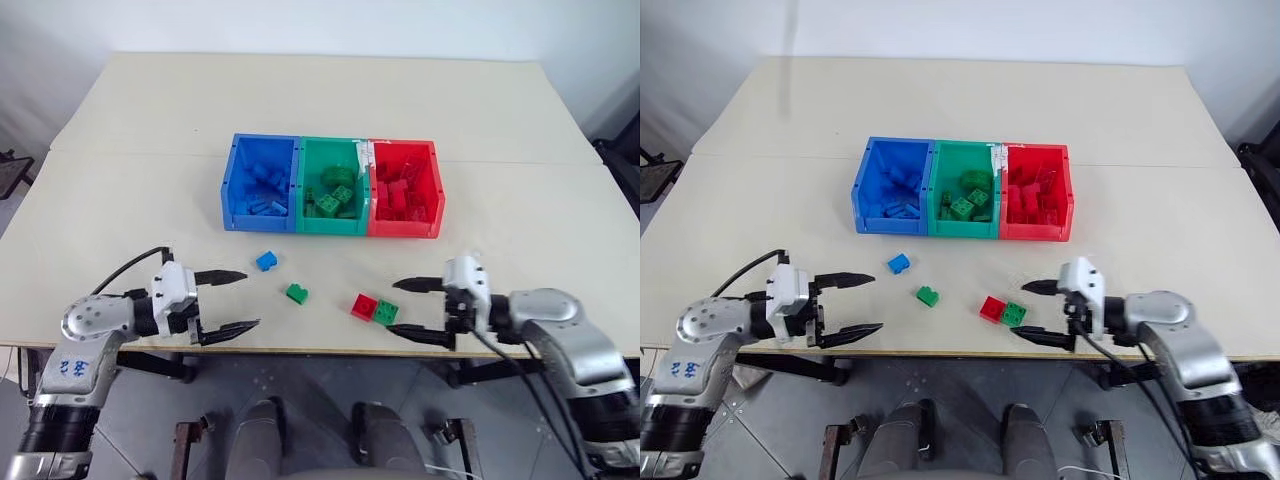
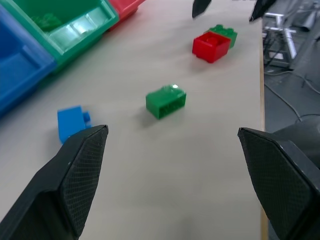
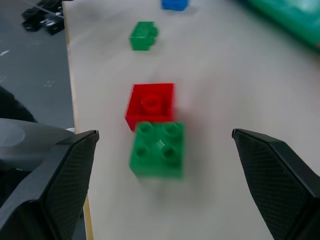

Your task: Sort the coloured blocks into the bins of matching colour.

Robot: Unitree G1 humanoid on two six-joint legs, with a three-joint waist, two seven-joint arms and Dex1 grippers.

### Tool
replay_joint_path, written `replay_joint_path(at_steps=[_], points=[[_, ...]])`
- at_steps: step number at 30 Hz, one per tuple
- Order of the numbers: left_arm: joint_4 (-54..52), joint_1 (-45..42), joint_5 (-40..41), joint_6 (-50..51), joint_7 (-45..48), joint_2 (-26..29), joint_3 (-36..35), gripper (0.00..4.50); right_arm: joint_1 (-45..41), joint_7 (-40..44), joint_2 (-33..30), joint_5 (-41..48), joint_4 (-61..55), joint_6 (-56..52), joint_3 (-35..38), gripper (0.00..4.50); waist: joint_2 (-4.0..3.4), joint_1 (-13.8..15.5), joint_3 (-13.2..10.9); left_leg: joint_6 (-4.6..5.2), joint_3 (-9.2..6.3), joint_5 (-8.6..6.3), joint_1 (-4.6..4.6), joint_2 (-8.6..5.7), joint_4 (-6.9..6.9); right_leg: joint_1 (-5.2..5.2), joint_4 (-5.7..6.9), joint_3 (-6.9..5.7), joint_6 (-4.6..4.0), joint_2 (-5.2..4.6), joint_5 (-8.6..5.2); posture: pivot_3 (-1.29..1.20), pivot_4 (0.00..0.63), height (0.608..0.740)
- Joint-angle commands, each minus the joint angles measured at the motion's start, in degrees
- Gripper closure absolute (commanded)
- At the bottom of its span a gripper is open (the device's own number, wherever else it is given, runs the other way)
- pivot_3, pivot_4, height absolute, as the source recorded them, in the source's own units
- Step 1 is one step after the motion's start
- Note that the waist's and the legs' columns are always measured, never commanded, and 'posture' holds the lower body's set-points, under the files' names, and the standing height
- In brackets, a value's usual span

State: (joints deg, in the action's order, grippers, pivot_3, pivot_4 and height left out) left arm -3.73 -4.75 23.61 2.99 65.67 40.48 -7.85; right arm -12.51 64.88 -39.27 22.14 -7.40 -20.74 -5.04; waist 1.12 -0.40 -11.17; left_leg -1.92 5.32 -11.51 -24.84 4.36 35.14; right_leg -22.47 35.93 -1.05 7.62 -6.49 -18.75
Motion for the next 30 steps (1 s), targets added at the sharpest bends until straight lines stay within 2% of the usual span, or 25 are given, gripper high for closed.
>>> replay_joint_path(at_steps=[1,3,9,14,16,19,24,30], points=[[-4.4,1.2,2.0,0.4,-1.1,0.4,-2.0,0.00,-0.6,-1.8,1.4,-2.3,1.8,2.2,-1.1,0.41,0.00,0.3,0.0,0.00,0.00,0.00,0.00,-0.01,0.00,0.01,0.00,0.00,0.00,-0.01,0.00,0.00,0.150,0.740],[-5.5,1.8,2.2,0.8,-1.6,0.2,-2.1,0.00,-0.7,-1.6,1.9,-2.5,2.2,2.6,-1.6,0.92,0.02,0.3,0.0,0.01,0.02,-0.01,0.00,-0.01,0.00,0.01,0.00,0.01,-0.01,-0.02,0.00,0.00,0.150,0.740],[-6.5,1.7,2.5,1.5,-2.6,-0.3,-1.8,0.00,-0.5,-1.5,2.0,-2.5,2.0,3.0,-1.4,2.99,0.03,0.2,0.0,-0.04,0.04,-0.04,0.01,0.08,0.00,-0.01,0.01,0.00,-0.01,0.07,0.00,0.00,0.150,0.740],[-6.6,0.4,3.1,2.5,-5.8,-2.2,-2.5,0.00,-0.9,-3.5,2.5,1.7,-0.9,1.5,3.2,3.01,0.03,0.2,0.0,-0.05,0.07,-0.05,0.02,0.11,0.01,-0.01,0.01,0.00,-0.01,0.10,0.00,0.00,0.150,0.740],[-7.4,0.6,4.2,3.7,-9.3,-3.7,-4.3,0.00,-4.3,-5.7,3.4,4.1,-2.6,-1.6,4.7,3.01,0.04,0.1,0.0,-0.05,0.07,-0.05,0.02,0.11,0.02,-0.01,0.02,0.01,-0.01,0.10,0.00,0.00,0.150,0.740],[-9.0,2.8,5.0,5.0,-13.3,-5.5,-6.8,0.00,-13.6,-12.1,8.7,6.4,-2.1,-6.7,5.3,3.01,0.05,-1.0,0.0,-0.06,0.10,-0.05,0.03,0.23,0.04,-0.03,0.06,0.04,-0.06,0.18,0.04,0.00,0.150,0.740],[-11.7,7.5,4.8,5.2,-16.3,-6.2,-9.2,0.00,-28.3,-22.6,17.3,-0.6,7.3,-8.2,1.2,3.01,0.08,-1.5,0.1,-0.33,0.16,-0.15,0.16,0.48,-0.06,-0.13,0.24,-0.18,-0.14,0.30,0.02,0.00,0.150,0.740],[-13.9,10.6,4.6,4.9,-18.3,-6.3,-10.4,0.00,-37.5,-29.2,23.4,-8.5,22.1,-3.2,-1.5,3.01,0.09,-1.2,0.1,-0.25,0.36,-0.26,0.03,0.47,0.00,-0.31,0.25,-0.27,-0.16,0.20,0.01,0.00,0.150,0.740]])
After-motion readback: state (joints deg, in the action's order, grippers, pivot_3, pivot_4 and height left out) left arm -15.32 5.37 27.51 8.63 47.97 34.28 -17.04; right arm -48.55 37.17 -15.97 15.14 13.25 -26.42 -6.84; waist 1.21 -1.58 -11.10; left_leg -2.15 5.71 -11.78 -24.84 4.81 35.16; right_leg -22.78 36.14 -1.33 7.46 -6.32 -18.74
